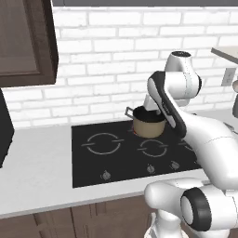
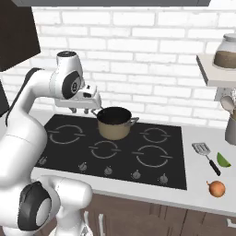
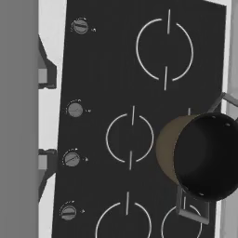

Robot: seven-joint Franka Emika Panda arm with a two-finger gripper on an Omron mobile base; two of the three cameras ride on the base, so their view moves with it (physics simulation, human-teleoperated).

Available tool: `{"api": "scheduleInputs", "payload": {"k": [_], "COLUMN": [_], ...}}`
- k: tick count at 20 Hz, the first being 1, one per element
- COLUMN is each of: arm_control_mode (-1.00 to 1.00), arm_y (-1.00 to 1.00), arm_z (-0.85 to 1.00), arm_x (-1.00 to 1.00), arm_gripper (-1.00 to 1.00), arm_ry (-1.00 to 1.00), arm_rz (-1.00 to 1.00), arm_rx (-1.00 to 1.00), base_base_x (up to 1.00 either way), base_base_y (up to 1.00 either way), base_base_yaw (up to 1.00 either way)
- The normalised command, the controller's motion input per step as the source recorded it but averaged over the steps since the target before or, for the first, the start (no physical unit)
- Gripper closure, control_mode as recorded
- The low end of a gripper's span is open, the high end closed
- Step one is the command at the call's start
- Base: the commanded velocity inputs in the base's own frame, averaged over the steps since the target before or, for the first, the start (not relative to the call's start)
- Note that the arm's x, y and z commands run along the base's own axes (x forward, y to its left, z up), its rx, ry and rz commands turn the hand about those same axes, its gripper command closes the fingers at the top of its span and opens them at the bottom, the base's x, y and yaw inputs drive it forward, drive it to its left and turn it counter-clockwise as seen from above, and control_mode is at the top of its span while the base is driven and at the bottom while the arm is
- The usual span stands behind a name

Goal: Put the onion and lemon wedge in the pot. Retrieve the spatula and lightly stir the vegetables in the pot.

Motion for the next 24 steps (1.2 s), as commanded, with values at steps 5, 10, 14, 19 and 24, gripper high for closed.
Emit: {"api": "scheduleInputs", "payload": {"k": [5,10,14,19,24], "arm_control_mode": [-1.00,-1.00,-1.00,1.00,1.00], "arm_y": [0.00,0.00,0.00,0.00,0.00], "arm_z": [-0.09,-0.24,-0.01,0.00,0.00], "arm_x": [-0.33,-0.22,0.00,0.00,0.00], "arm_gripper": [-1.00,-1.00,-1.00,-1.00,-1.00], "arm_ry": [0.02,0.00,0.00,0.00,0.00], "arm_rz": [0.00,-0.01,0.00,-0.01,0.00], "arm_rx": [-0.01,-0.01,0.00,0.00,0.00], "base_base_x": [0.00,0.00,0.00,-0.11,-0.22], "base_base_y": [0.00,0.00,0.00,-0.05,-0.59], "base_base_yaw": [0.00,0.00,0.00,-0.02,-0.07]}}
